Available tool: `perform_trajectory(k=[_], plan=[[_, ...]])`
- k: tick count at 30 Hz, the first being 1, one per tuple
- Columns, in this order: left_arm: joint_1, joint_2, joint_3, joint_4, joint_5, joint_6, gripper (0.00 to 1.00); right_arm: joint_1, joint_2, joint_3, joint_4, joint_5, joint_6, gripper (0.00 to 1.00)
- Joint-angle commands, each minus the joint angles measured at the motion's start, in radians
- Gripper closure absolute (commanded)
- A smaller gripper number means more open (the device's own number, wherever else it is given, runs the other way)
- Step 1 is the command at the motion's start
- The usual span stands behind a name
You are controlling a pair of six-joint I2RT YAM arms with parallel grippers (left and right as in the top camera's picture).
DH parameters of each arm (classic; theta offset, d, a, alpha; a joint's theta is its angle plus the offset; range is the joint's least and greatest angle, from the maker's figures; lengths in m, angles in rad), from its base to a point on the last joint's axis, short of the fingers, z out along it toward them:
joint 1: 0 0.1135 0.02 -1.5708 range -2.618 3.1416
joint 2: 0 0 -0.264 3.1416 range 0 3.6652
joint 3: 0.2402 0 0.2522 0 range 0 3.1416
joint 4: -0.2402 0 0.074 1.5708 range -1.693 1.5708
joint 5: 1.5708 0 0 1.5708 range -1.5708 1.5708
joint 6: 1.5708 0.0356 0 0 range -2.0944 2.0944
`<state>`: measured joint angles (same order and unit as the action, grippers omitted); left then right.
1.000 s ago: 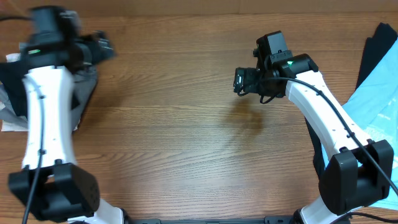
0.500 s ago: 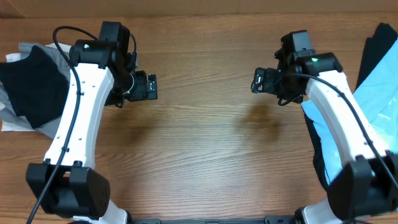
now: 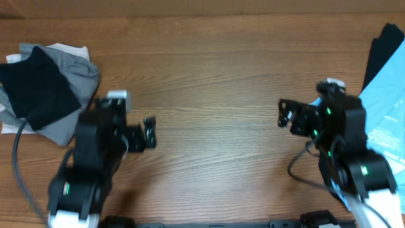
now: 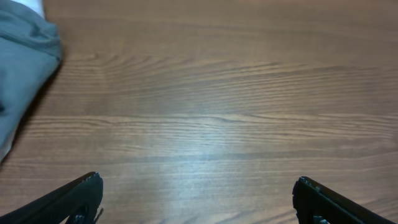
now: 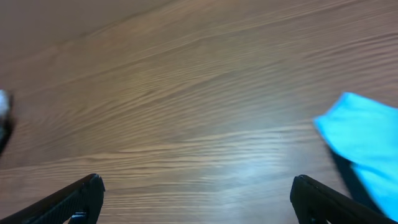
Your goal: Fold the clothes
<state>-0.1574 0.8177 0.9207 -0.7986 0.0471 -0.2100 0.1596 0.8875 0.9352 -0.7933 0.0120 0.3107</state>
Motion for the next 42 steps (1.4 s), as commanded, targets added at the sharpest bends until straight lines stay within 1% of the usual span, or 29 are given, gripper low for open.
perform_trajectory(k=[1,4,10,21,24,29,31,33,34,37,39,42], plan=[[0.0,-0.138,-0.056,0.016,-0.013,-0.007,0.0,0.003,-0.079,-0.02,-0.034,0.077,0.004,0.0],[0.0,-0.164,-0.056,-0.002,-0.014,-0.007,0.0,0.003,-0.09,-0.02,-0.068,0.077,0.004,0.0],[0.0,-0.157,-0.056,-0.017,-0.014,-0.007,0.0,0.003,-0.063,-0.02,-0.084,0.077,0.004,0.0],[0.0,-0.157,-0.056,-0.017,-0.014,-0.007,0.0,0.003,0.101,-0.02,-0.083,0.077,0.004,0.0],[0.0,-0.157,-0.056,-0.017,-0.014,-0.007,0.0,0.003,0.1,-0.028,-0.082,0.077,0.003,0.0],[0.0,-0.157,-0.056,-0.017,-0.014,-0.007,0.0,0.003,-0.008,-0.063,-0.054,0.084,-0.082,0.0],[0.0,-0.157,-0.056,-0.017,-0.014,-0.007,0.0,0.003,-0.096,-0.128,0.019,0.084,-0.137,0.0],[0.0,-0.157,-0.056,-0.017,-0.014,-0.007,0.0,0.003,-0.189,-0.214,0.114,0.08,-0.17,0.0],[0.0,-0.157,-0.056,-0.017,-0.014,-0.007,0.0,0.003,-0.262,-0.284,0.18,0.073,-0.184,0.0],[0.0,-0.157,-0.056,-0.017,-0.014,-0.007,0.0,0.003,-0.468,-0.476,0.338,0.073,-0.185,0.0],[0.0,-0.157,-0.056,-0.017,-0.014,-0.007,0.0,0.003,-0.554,-0.554,0.406,0.066,-0.185,0.0],[0.0,-0.157,-0.056,-0.017,-0.014,-0.007,0.0,0.003,-0.751,-0.715,0.557,0.062,-0.187,0.0]])
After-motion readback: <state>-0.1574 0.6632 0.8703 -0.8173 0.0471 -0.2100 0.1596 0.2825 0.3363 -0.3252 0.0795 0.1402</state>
